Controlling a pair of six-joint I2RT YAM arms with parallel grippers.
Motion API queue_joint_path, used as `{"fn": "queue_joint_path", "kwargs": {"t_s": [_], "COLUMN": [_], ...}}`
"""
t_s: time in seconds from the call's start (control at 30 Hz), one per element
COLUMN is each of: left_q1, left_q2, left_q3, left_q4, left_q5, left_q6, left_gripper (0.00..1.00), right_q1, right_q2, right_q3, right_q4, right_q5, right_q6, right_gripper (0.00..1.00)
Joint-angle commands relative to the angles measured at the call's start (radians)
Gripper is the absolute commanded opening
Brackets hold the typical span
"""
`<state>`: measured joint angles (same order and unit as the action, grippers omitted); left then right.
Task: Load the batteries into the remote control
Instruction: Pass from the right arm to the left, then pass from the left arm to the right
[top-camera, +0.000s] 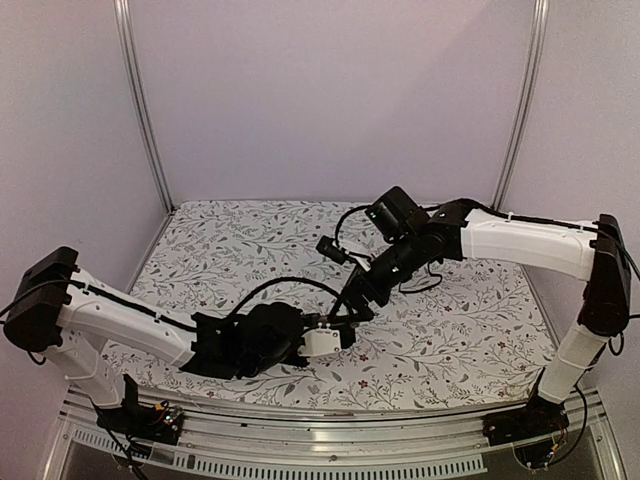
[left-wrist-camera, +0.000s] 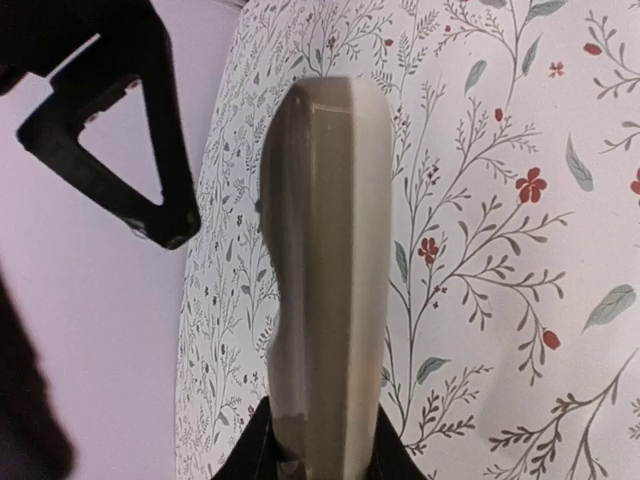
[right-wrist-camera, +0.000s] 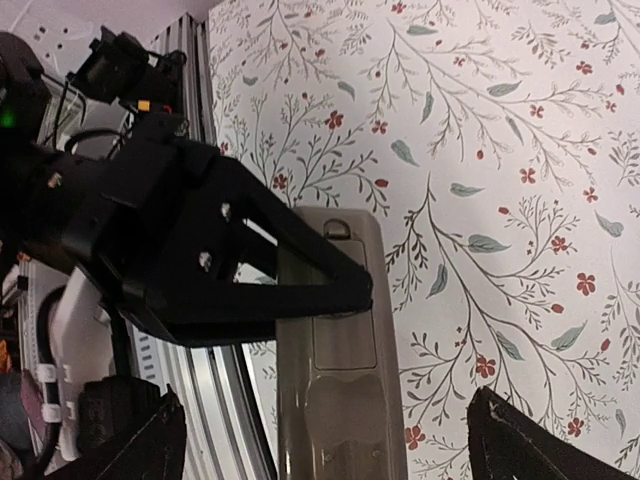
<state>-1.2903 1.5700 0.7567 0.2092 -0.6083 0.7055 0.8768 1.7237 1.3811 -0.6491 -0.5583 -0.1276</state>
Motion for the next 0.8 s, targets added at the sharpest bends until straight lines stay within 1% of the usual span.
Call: {"fn": "queue_joint_path", "kwargs": {"t_s": [0.0, 0.13, 0.23, 0.3, 0.4, 0.47, 0.5, 0.53, 0.6, 0.67, 0.77], "left_q1": [0.019, 0.032, 0.045, 0.047, 0.050, 0.050, 0.050, 0.051, 0.051, 0.049, 0.049], "left_q2": [-0.049, -0.080, -0.110, -0.133, -0.167, -0.194, -0.200, -0.205, -0.202, -0.186, -0.158], "left_q3": [0.008, 0.007, 0.001, -0.011, -0.041, -0.070, -0.085, -0.101, -0.114, -0.111, -0.095], "left_q4": [-0.008, -0.028, -0.023, 0.015, 0.118, 0.213, 0.260, 0.310, 0.384, 0.425, 0.461], "left_q5": [0.047, 0.105, 0.154, 0.163, 0.160, 0.160, 0.155, 0.145, 0.128, 0.082, 0.023], "left_q6": [-0.133, -0.258, -0.387, -0.469, -0.593, -0.647, -0.679, -0.698, -0.721, -0.739, -0.759], "left_gripper": [0.00, 0.00, 0.00, 0.00, 0.00, 0.00, 0.00, 0.00, 0.00, 0.00, 0.00], "right_q1": [-0.006, -0.019, -0.030, -0.043, -0.051, -0.052, -0.052, -0.052, -0.049, -0.027, 0.026], "right_q2": [-0.084, -0.134, -0.184, -0.223, -0.299, -0.356, -0.397, -0.421, -0.468, -0.491, -0.465], "right_q3": [0.042, 0.048, 0.041, 0.015, -0.071, -0.174, -0.230, -0.289, -0.396, -0.435, -0.432], "right_q4": [0.053, 0.092, 0.144, 0.201, 0.358, 0.515, 0.612, 0.757, 0.930, 0.997, 1.003], "right_q5": [0.082, 0.134, 0.235, 0.290, 0.405, 0.385, 0.364, 0.329, 0.290, 0.319, 0.375], "right_q6": [0.004, 0.025, 0.064, 0.117, 0.253, 0.290, 0.317, 0.343, 0.404, 0.457, 0.476], "right_gripper": [0.99, 0.99, 0.99, 0.99, 0.99, 0.99, 0.99, 0.99, 0.99, 0.99, 0.99]}}
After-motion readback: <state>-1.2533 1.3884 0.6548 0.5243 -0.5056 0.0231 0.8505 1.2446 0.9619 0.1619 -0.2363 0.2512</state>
